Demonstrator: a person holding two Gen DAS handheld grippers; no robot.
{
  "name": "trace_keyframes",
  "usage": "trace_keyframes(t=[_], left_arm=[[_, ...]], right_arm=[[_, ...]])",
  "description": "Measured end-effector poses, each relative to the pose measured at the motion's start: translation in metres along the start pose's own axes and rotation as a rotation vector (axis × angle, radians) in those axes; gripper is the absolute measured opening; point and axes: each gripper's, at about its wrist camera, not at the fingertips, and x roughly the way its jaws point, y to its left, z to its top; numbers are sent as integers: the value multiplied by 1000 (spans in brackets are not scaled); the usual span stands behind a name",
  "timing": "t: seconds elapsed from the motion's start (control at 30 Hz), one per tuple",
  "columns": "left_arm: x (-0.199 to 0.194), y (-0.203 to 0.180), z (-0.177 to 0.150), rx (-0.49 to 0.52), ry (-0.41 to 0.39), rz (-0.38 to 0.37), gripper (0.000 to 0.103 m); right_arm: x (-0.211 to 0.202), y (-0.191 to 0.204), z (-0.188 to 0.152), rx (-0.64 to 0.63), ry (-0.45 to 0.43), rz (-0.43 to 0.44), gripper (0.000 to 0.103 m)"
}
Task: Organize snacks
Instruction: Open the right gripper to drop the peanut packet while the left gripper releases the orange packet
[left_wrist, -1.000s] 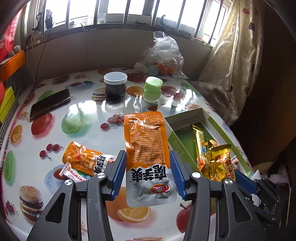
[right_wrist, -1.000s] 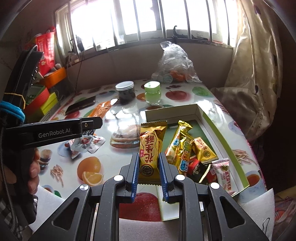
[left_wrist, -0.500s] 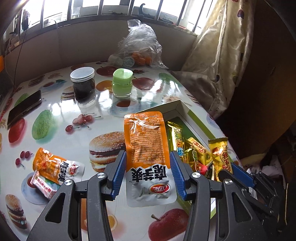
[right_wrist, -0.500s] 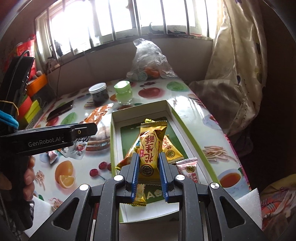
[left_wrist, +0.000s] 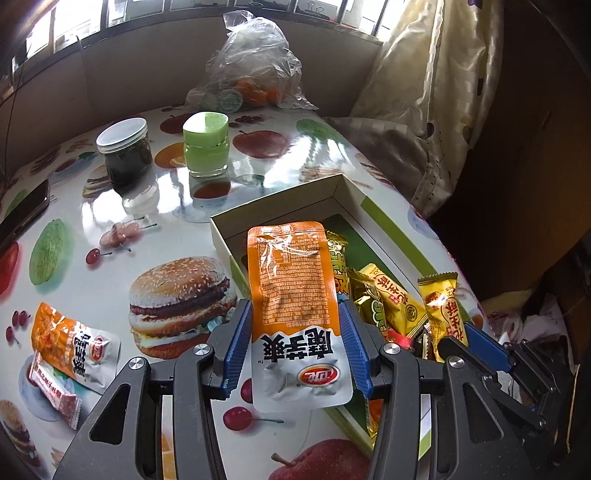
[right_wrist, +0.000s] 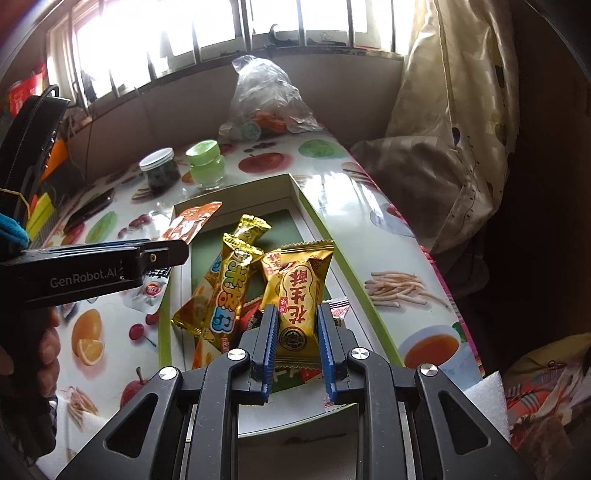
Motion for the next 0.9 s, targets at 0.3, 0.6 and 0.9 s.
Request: trace_keyframes(t=[0.3,0.6,0.9], left_arm=[[9,-5,5,13,-3,15,50],[13,-10,8,24,-8,41,50],[14,-12,9,24,-6,48,52]], right_arm=[[11,-6,-3,-13,21,-32,20],[15,-7,-3,-23,14,-27,20],[14,-7,-3,-11,-4,-15,27]])
